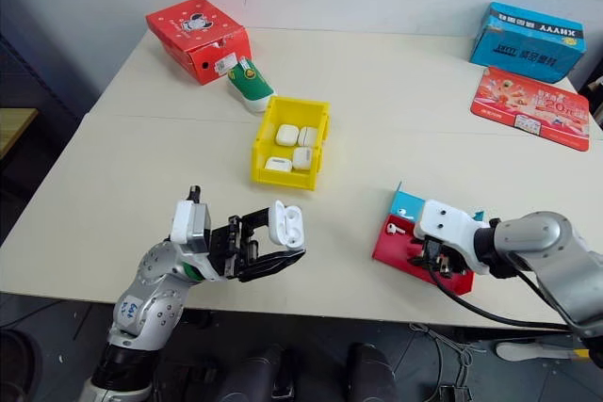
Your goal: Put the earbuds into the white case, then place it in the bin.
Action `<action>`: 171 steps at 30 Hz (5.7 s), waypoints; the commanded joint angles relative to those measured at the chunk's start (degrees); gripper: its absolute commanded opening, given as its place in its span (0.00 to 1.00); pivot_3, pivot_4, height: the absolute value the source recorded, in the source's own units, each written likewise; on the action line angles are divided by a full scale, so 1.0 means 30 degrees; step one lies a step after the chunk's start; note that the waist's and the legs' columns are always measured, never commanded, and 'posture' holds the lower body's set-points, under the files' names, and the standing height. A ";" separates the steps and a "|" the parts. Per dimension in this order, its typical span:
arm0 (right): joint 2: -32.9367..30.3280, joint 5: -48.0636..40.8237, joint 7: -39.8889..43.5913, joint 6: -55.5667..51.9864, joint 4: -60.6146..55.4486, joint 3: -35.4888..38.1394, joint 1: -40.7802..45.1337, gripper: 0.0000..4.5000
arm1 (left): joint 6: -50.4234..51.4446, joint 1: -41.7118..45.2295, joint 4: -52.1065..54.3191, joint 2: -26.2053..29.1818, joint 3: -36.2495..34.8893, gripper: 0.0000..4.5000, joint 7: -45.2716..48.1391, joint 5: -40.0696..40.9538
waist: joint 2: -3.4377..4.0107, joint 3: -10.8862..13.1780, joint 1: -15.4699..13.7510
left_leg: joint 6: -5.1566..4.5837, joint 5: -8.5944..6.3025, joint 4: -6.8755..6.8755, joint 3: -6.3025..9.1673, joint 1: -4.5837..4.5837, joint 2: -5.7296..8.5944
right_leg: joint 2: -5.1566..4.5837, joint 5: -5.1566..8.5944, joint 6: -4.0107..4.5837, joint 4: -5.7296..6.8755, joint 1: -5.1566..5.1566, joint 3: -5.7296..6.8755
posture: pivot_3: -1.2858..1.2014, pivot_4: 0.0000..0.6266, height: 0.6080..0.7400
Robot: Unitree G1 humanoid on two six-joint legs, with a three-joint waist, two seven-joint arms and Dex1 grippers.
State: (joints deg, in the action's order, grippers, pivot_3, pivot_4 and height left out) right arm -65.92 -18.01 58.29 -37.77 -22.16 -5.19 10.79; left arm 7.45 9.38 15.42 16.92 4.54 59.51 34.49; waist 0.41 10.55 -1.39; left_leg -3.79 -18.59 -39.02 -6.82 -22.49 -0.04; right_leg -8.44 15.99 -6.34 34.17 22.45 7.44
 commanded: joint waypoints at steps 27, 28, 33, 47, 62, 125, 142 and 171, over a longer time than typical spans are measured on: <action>-0.0447 0.2011 0.1240 -0.1093 -0.0297 -0.0417 0.0449 0.41 | -0.0157 -0.0341 0.1051 0.0968 0.0051 0.62 0.0687 0.0412 | 0.0004 0.0003 0.0018 | 0.0070 -0.0033 0.0001 0.0004 -0.0003 -0.0001 | 0.0002 0.0000 -0.0001 -0.0002 0.0000 0.0010 | 0.52 0.24 1.00; -0.0438 0.2052 0.1253 -0.1103 -0.0276 -0.0464 0.0495 0.41 | -0.0155 -0.0337 0.1010 0.1031 -0.0029 0.62 0.0745 0.0460 | 0.0005 0.0003 0.0018 | 0.0072 -0.0033 0.0001 0.0005 -0.0002 -0.0002 | 0.0003 0.0000 -0.0001 -0.0002 0.0000 0.0011 | 0.52 0.24 1.00; -0.0246 0.2141 0.1194 -0.1265 -0.0269 -0.0710 0.0692 0.41 | -0.0291 -0.0091 0.0719 0.1116 -0.0348 0.62 0.0862 0.0541 | 0.0008 0.0005 0.0008 | 0.0084 -0.0039 0.0002 0.0006 -0.0003 -0.0004 | 0.0003 0.0000 -0.0001 -0.0004 0.0001 0.0010 | 0.52 0.24 1.00; -0.0143 0.2361 0.1117 -0.1160 0.0205 -0.0978 0.0844 0.10 | -0.0081 -0.0169 0.0945 0.1045 -0.0252 0.62 0.0856 0.0498 | 0.0008 0.0005 0.0017 | 0.0087 -0.0039 0.0002 0.0013 -0.0006 -0.0003 | 0.0002 0.0000 -0.0001 -0.0008 -0.0003 0.0019 | 0.52 0.24 1.00; 0.2621 -0.6131 0.3888 -0.0827 0.0247 0.6878 -0.0226 0.10 | 0.3504 0.1208 0.1296 0.1338 -0.0295 0.62 0.0640 0.3477 | 0.0014 0.0034 -0.0045 | 0.0004 0.0009 0.0003 0.0042 -0.0020 -0.0006 | 0.0017 -0.0004 -0.0007 -0.0014 -0.0018 0.0045 | 0.52 0.24 1.00; 1.0720 -0.7816 0.0210 0.8625 -0.1637 0.4697 -0.0410 0.99 | 0.1662 0.2935 -0.0667 -0.0681 -0.0075 0.62 0.1533 0.1290 | -0.0010 0.0072 -0.0031 | 0.0019 0.0013 0.0041 0.0046 -0.0011 0.0020 | 0.0006 -0.0017 -0.0030 -0.0002 0.0002 0.0041 | 0.52 0.24 1.00; 0.6463 -0.1250 0.0623 1.7035 1.2197 1.6374 -0.9764 0.99 | -0.0298 0.1488 -0.2050 0.0616 -0.0551 0.62 0.1409 -0.0400 | 0.0030 0.0084 0.0041 | 0.0041 -0.0029 0.0103 -0.0008 0.0016 0.0061 | -0.0008 -0.0066 -0.0121 -0.0117 -0.0038 -0.0005 | 0.52 0.24 1.00; 0.1554 0.1351 0.2281 0.0479 0.9076 -0.0945 0.7081 0.48 | 0.0449 -0.0232 0.0487 -0.0271 -0.0168 0.62 -0.0880 0.0109 | 0.0124 0.0097 0.0028 | -0.0023 0.0106 0.0199 0.0007 -0.0054 0.0064 | -0.0027 -0.0073 -0.0097 -0.0175 0.0020 0.0091 | 0.52 0.24 1.00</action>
State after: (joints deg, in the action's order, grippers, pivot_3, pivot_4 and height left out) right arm -61.55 -15.10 64.22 -36.25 4.95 -7.43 30.91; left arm 9.16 8.77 14.31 16.14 3.97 57.09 33.64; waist 0.78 10.84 -1.31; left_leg -3.87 -18.27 -38.47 -6.80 -22.66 0.16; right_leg -8.52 15.77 -6.64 33.65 22.51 7.72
